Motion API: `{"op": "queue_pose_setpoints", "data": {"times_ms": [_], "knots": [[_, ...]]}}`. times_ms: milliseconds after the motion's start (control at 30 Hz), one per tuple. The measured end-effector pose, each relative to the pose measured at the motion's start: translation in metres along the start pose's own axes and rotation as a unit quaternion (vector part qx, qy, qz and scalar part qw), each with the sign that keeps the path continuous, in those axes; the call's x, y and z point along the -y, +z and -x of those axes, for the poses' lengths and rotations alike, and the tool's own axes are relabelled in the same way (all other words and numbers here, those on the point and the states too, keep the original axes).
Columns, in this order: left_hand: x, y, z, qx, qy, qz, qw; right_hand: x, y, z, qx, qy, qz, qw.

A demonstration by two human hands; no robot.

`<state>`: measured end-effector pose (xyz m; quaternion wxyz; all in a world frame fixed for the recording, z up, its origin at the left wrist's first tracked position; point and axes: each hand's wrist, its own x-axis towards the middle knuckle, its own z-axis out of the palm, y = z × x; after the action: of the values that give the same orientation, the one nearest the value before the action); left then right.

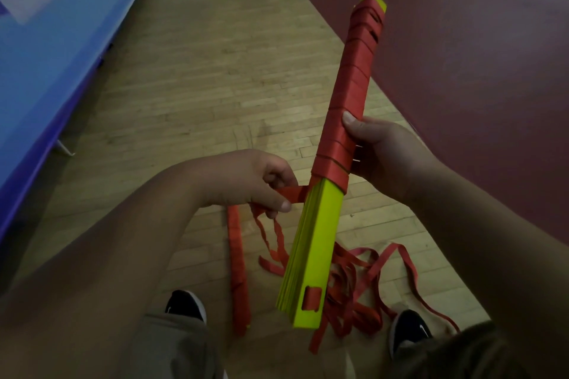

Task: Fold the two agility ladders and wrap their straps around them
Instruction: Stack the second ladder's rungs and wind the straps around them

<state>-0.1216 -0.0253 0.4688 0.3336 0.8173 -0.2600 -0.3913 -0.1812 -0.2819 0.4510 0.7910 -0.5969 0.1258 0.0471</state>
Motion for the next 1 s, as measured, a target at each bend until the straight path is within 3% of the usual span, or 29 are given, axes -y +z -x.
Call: {"op": "queue_pose_setpoints", "data": {"times_ms": [267, 667, 1000], "knots": [[-0.002, -0.002, 0.001, -0.035, 0.021, -0.012, 0.999, -0.003, 0.0, 0.001, -0.027, -0.019, 0.046, 0.998], [-0.033, 0.04, -0.005, -0.159, -0.072, -0.148, 0.973, -0.019, 0.017, 0.001, -0.118, -0.047, 0.112, 0.986], [-0.04, 0.057, -0.017, -0.254, -0.104, -0.164, 0.948, -0.024, 0.014, -0.005, -0.103, -0.011, 0.104, 0.989]]}}
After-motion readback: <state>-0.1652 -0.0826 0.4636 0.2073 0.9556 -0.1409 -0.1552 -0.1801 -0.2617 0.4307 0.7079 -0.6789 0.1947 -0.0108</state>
